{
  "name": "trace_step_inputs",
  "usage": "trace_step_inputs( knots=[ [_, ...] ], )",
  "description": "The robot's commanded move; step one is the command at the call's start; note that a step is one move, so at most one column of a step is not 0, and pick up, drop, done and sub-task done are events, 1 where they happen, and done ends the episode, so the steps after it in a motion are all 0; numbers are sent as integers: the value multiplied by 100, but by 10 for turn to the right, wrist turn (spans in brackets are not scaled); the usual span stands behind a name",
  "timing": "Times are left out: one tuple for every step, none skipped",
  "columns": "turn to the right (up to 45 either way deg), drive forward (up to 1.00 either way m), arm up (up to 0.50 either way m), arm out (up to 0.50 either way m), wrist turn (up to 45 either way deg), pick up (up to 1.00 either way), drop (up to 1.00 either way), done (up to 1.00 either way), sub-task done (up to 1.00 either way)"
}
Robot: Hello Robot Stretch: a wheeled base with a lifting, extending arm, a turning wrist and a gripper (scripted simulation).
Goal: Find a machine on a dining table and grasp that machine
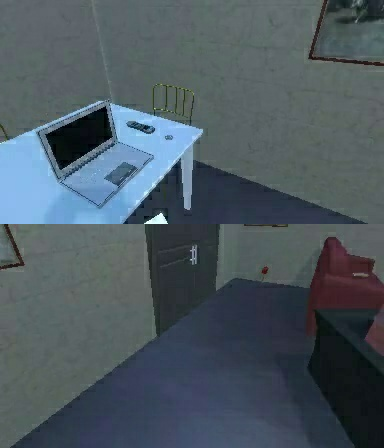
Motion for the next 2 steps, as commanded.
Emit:
trace_step_inputs(
  knots=[
    [-450,0,0,0,0,0,0,0,0],
    [-450,0,0,0,0,0,0,0,0]
  ],
)
